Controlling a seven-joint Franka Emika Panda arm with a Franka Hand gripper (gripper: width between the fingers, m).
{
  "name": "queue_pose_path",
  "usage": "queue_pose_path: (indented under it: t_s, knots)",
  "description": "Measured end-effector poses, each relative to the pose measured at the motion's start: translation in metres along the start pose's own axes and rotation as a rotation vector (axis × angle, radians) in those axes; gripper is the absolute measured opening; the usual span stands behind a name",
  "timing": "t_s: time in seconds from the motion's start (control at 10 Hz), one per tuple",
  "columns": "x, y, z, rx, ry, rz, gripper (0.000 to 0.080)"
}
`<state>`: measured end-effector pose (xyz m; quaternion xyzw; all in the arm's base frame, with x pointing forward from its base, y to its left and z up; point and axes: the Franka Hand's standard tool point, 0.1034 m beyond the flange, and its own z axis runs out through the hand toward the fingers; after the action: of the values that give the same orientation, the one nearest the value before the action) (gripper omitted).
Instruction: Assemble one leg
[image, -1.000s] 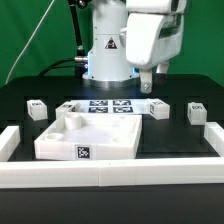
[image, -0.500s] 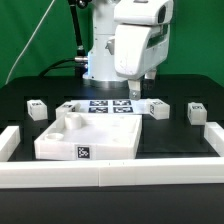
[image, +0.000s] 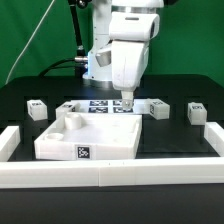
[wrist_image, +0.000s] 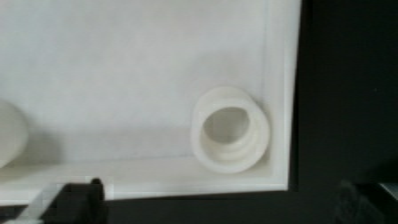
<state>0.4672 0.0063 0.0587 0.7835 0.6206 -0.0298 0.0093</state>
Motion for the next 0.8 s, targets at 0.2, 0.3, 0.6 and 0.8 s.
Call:
queue_pose_path:
  t_s: [0.2,0.3,0.6,0.8]
  knots:
    - [-0.016,-0.003,0.014,0.014,0.0,-0.012,0.065]
    - [-0.023,-0.004,0.02,0.025,0.0,-0.009,0.065]
    - [-0.036,-0.005,0.034,0.05,0.0,-0.003,0.065]
    - [-0.037,-0.009,0.043,0.065,0.0,0.0,0.065]
